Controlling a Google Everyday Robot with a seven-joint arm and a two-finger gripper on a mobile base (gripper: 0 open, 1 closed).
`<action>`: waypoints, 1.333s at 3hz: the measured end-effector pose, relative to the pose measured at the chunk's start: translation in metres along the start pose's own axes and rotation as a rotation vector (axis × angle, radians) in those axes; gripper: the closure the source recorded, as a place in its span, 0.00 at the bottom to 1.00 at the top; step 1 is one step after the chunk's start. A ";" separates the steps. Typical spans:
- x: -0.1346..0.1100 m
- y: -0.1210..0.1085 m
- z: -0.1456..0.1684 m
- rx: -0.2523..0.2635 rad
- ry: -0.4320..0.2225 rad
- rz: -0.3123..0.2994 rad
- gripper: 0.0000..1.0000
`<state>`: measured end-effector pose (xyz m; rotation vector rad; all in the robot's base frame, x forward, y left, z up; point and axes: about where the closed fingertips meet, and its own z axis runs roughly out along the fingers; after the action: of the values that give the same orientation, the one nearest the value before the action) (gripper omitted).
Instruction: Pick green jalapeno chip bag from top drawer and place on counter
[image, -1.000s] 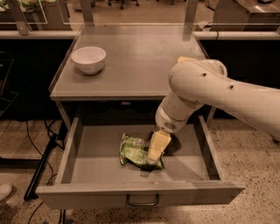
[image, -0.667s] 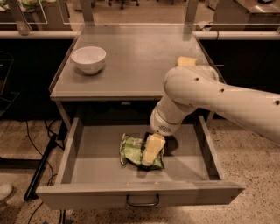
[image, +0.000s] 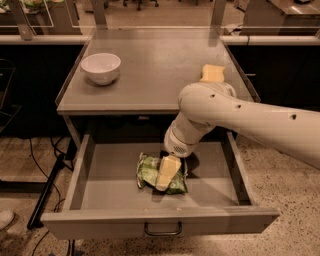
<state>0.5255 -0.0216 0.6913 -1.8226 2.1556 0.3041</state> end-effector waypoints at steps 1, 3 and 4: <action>-0.003 -0.007 0.016 0.003 -0.010 0.001 0.00; -0.001 -0.024 0.047 -0.011 0.006 0.014 0.00; 0.004 -0.021 0.051 -0.015 0.012 0.024 0.00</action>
Offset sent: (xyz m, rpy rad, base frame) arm 0.0370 0.0205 -0.0363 0.0277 -0.0277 -0.0025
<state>0.5506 -0.0113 0.6432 -1.8124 2.1901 0.3160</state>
